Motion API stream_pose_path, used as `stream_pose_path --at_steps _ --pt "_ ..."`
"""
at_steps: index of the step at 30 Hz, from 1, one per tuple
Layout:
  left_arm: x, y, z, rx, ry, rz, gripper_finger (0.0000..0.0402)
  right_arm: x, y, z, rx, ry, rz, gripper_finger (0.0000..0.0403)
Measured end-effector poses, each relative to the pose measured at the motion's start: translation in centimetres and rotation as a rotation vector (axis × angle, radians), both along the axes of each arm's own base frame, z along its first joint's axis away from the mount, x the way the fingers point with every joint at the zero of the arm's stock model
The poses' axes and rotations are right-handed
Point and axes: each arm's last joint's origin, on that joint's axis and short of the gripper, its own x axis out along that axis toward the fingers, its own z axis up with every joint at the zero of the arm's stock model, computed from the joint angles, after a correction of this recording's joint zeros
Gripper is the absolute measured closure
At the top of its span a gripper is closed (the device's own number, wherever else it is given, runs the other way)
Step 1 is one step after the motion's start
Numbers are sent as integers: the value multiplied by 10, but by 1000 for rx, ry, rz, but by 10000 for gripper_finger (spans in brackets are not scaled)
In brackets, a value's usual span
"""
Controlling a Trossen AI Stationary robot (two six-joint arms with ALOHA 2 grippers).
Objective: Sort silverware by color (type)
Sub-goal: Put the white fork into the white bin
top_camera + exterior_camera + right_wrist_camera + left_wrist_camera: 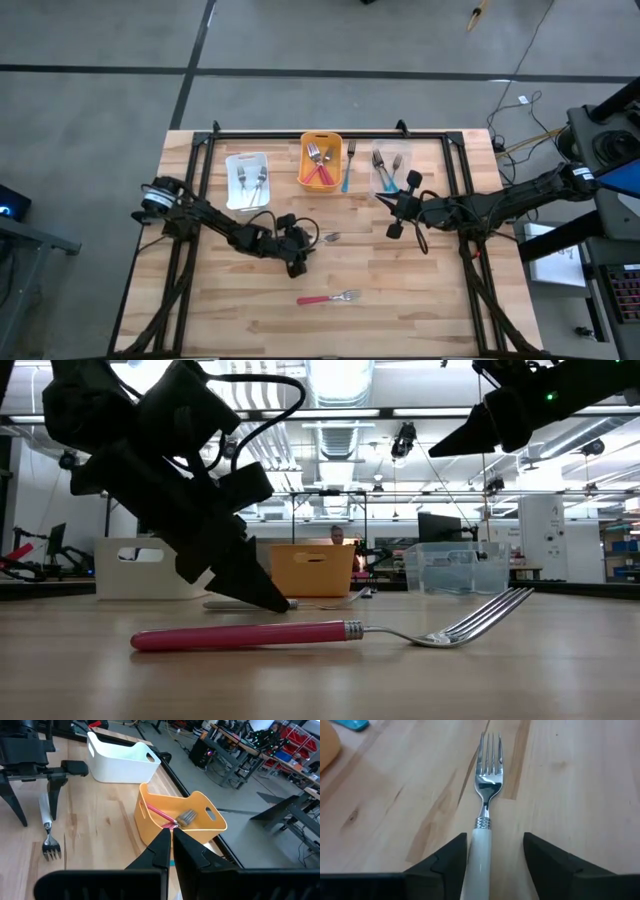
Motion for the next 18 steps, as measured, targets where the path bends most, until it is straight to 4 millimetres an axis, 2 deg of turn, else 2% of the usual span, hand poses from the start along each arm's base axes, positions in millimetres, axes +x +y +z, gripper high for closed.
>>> stream_pose_path --at_steps 6,14,18 --pt "-2 0 -13 -15 28 18 266 0 0 0 0 0 0 392" --pt "-1 0 -21 -23 15 37 362 0 0 0 0 1 0 392" --pt "0 0 -21 -39 -12 82 371 0 0 0 0 1 0 392"
